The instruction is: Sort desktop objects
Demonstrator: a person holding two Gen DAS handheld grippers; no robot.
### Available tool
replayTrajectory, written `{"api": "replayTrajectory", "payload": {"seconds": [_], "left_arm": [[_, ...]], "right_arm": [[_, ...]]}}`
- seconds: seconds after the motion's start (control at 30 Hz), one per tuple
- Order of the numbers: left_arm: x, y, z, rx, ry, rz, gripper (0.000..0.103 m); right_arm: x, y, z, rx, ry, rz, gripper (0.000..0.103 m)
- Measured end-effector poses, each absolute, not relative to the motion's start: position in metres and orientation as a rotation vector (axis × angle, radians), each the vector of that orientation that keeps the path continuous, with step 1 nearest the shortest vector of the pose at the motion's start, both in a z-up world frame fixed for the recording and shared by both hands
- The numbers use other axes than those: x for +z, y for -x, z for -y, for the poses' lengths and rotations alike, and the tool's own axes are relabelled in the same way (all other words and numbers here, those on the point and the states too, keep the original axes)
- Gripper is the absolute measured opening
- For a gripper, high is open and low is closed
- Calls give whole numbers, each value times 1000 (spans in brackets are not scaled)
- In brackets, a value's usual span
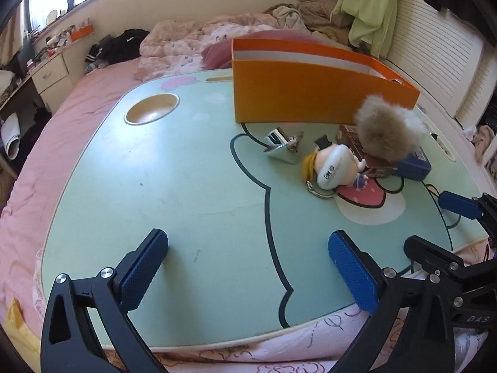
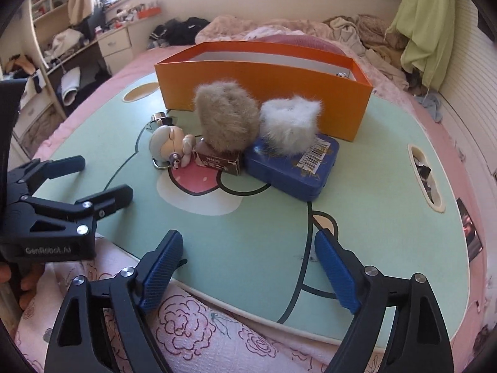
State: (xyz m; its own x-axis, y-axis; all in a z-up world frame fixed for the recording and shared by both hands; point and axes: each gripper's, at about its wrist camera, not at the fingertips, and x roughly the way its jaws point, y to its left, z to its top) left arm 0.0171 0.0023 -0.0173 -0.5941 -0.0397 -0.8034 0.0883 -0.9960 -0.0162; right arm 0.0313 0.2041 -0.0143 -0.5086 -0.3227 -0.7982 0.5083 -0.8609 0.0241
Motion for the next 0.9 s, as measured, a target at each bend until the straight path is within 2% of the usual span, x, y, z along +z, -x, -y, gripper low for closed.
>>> {"api": "replayTrajectory", "payload": {"seconds": [0.43,0.6,0.63,0.67,0.7,0.77,0.8,0.9], "left_arm": [[-20,-22,-4,-2754,-1371,-78,103],[-20,-22,-4,-2755,-1370,-79,103],[-20,-22,-4,-2754,-1370,-78,103],[-20,-22,-4,-2754,-1370,-79,103],[-20,-22,-4,-2754,-1370,-79,103],[-20,-22,-4,-2755,-1370,-78,103],[-19,-21,-5,-2754,-1370,-79,103],[-19,-21,-5,-2753,-1369,-79,103]], "right_arm": [[-11,-38,-201,-2348,-1178,-278,90],[-7,-39,-208,-2337,-1156,-189,89],[-6,-39,-211,-2329,-1146,-155,80],[-4,-38,-213,-2318,-1133,-119,66],[-3,-37,-217,-2300,-1122,-68,58],[-2,-32,-226,-2252,-1123,37,28],[1,-30,-227,-2243,-1115,70,24],[23,-33,-227,-2260,-991,101,23]]}}
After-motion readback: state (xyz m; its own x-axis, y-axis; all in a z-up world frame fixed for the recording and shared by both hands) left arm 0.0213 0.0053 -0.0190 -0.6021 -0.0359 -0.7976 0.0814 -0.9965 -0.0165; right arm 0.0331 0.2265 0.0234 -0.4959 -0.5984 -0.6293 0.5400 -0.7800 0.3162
